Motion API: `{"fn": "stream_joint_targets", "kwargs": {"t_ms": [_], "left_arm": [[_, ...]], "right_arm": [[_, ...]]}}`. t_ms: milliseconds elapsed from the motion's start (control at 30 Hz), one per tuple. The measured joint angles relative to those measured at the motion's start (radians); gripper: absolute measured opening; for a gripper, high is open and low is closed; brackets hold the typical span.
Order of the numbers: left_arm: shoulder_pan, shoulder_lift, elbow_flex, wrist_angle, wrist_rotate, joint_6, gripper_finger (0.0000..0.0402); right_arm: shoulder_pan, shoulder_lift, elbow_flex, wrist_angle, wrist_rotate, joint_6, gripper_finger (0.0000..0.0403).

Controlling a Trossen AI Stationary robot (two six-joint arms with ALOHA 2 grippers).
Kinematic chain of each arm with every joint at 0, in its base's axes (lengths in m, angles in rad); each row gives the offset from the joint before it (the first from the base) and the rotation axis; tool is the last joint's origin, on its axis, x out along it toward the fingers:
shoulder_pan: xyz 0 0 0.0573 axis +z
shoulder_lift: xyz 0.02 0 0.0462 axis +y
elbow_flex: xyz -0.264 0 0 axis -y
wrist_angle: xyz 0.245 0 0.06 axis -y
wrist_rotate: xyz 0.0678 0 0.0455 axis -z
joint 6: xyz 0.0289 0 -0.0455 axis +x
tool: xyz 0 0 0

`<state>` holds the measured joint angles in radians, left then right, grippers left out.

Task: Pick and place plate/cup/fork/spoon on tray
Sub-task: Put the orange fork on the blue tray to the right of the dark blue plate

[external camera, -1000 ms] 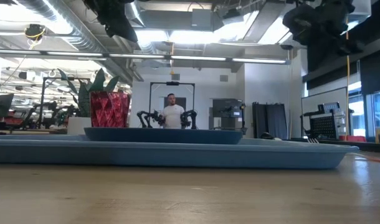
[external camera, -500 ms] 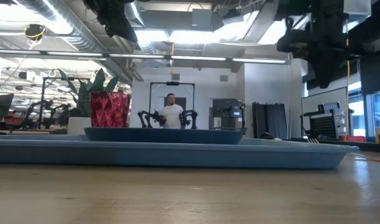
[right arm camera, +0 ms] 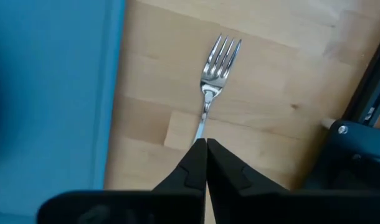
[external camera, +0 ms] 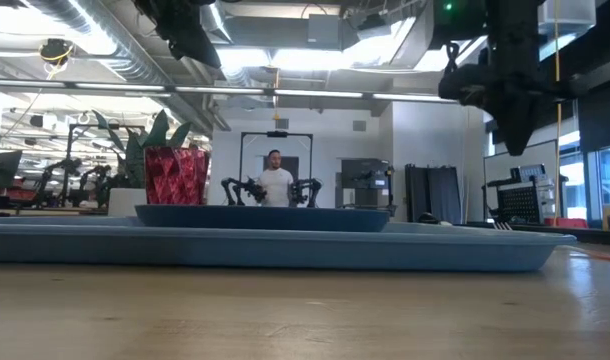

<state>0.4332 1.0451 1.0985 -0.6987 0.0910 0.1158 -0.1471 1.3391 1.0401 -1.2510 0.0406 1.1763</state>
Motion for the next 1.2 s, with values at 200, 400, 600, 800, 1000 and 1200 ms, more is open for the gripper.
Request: {"fn": "stream_joint_targets", "kwargs": {"t_ms": [200,400,600,800,1000,1200], "left_arm": [[0.0,0.0,0.0,0.0,0.0,0.0,0.0047],[0.0,0.0,0.0,0.0,0.0,0.0,0.0047],[0.0,0.0,0.0,0.0,0.0,0.0,0.0047],[0.0,0.0,0.0,0.0,0.001,0.0,0.0047],[0.0,0.0,0.0,0.0,0.001,0.0,0.0047],[0.0,0.0,0.0,0.0,0.001,-0.001,0.0047]], "right_arm": [[0.0,0.002,0.0,-0.003,0.0,-0.001,0.0012],[0.0,0.002,0.0,-0.005,-0.042,0.003,0.0048],[0.0,0.002,-0.003,-0.003,-0.011,0.077,0.0078],[0.0,0.0,-0.162,0.17,-0.149,0.106,0.0074],[-0.001,0.001,-0.27,0.341,-0.187,0.105,0.0072],[0.0,0.001,-0.278,0.307,-0.129,0.106,0.0072]]}}
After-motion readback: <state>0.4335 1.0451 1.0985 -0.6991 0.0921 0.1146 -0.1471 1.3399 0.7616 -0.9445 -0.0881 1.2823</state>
